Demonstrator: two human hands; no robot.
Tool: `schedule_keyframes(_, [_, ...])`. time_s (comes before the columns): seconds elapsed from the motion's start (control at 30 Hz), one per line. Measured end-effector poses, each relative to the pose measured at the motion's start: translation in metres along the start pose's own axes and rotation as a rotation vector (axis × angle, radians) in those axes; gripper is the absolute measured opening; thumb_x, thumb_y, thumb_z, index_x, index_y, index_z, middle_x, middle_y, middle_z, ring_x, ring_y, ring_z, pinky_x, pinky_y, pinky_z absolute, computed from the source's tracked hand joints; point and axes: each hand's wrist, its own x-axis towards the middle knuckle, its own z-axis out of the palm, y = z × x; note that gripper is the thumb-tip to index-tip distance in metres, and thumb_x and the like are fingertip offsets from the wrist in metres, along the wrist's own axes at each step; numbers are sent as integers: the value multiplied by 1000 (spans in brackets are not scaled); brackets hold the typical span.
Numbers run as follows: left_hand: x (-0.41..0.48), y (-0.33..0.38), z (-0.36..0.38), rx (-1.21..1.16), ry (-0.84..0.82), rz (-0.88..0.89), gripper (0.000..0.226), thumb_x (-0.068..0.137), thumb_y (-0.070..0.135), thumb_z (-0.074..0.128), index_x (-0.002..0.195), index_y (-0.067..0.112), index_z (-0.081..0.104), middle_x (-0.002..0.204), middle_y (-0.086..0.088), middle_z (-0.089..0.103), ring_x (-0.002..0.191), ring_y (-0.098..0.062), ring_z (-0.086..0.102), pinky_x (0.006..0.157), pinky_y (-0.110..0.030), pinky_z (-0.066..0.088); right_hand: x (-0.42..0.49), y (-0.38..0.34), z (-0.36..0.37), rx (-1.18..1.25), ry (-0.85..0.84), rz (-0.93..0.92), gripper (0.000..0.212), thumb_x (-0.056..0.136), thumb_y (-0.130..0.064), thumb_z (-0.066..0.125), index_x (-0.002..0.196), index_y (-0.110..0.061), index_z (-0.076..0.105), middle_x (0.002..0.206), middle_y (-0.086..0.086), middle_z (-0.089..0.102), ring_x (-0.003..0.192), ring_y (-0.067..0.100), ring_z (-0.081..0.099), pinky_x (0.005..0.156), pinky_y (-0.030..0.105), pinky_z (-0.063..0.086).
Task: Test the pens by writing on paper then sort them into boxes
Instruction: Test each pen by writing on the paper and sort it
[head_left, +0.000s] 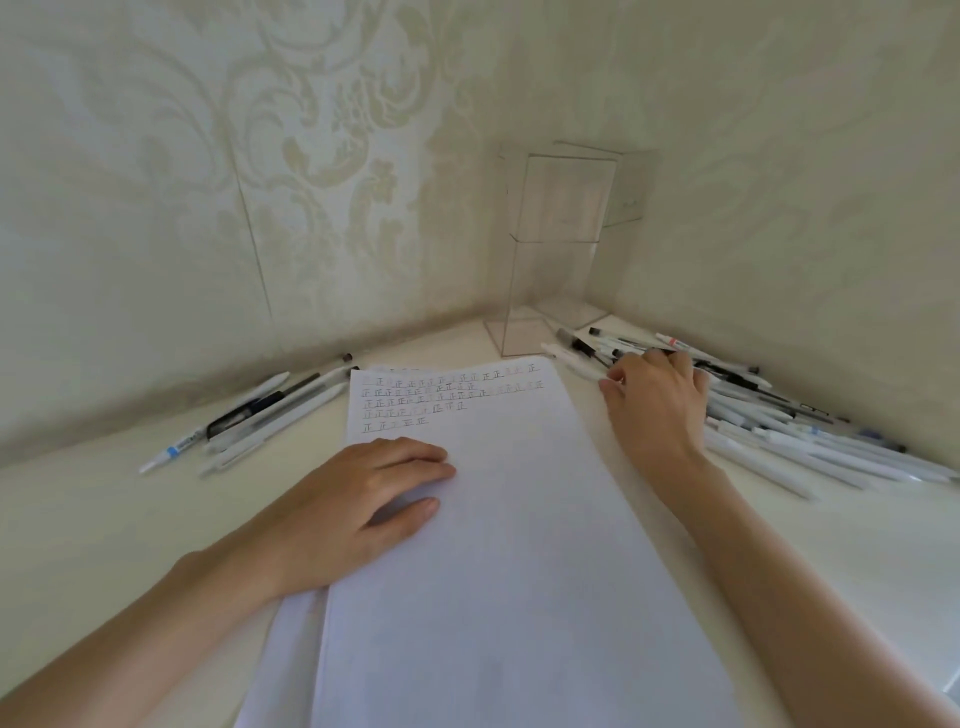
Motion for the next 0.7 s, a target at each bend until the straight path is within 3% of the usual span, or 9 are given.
schedule_keyframes(0.13, [1, 1, -1, -5, -7, -12, 47, 92, 53, 31, 125, 31, 55, 129, 22, 46, 118, 5, 41, 100, -20, 29, -1, -2, -7, 283, 190, -118, 13, 91, -15, 58, 96, -5, 65, 96, 12, 63, 93, 36, 55, 83, 37, 30])
schedule_keyframes(0.23, [0, 1, -1, -6, -8, -14, 46, 92, 53, 31, 124, 31, 55, 128, 22, 46, 118, 4, 42, 100, -21, 30, -6, -14, -14, 448, 67, -320, 8, 91, -8, 58, 97, -3, 61, 93, 12, 66, 82, 34, 60, 72, 39, 42])
schedule_keyframes(0.33, [0, 2, -1, -1, -7, -23, 47, 92, 53, 31, 123, 29, 56, 128, 20, 48, 118, 3, 42, 99, -22, 31, -14, -24, -10, 391, -150, -513, 19, 93, -6, 50, 110, -8, 58, 104, 7, 66, 97, 30, 58, 85, 37, 41])
schedule_keyframes(0.43, [0, 3, -2, 3, 10, -27, 45, 91, 49, 34, 121, 26, 58, 126, 16, 51, 115, 1, 44, 98, -22, 31, -19, -31, -1, 287, -203, -604, 31, 94, -11, 47, 123, -13, 53, 120, 2, 59, 111, 24, 49, 96, 28, 28])
schedule_keyframes(0.53, [0, 5, -4, -6, 12, -28, 45, 90, 47, 34, 121, 25, 59, 125, 14, 53, 114, 2, 43, 98, -19, 30, -17, -45, 0, 239, -184, -622, 32, 97, -29, 48, 124, -14, 55, 121, 3, 56, 113, 25, 47, 94, 28, 29])
schedule_keyframes(0.7, [1, 5, -5, -16, -12, -34, 49, 89, 50, 31, 123, 26, 57, 128, 16, 50, 117, 4, 40, 100, -18, 28, -13, -77, 1, 293, -206, -595, 16, 100, -20, 40, 109, -9, 46, 106, 9, 54, 98, 29, 48, 79, 33, 31])
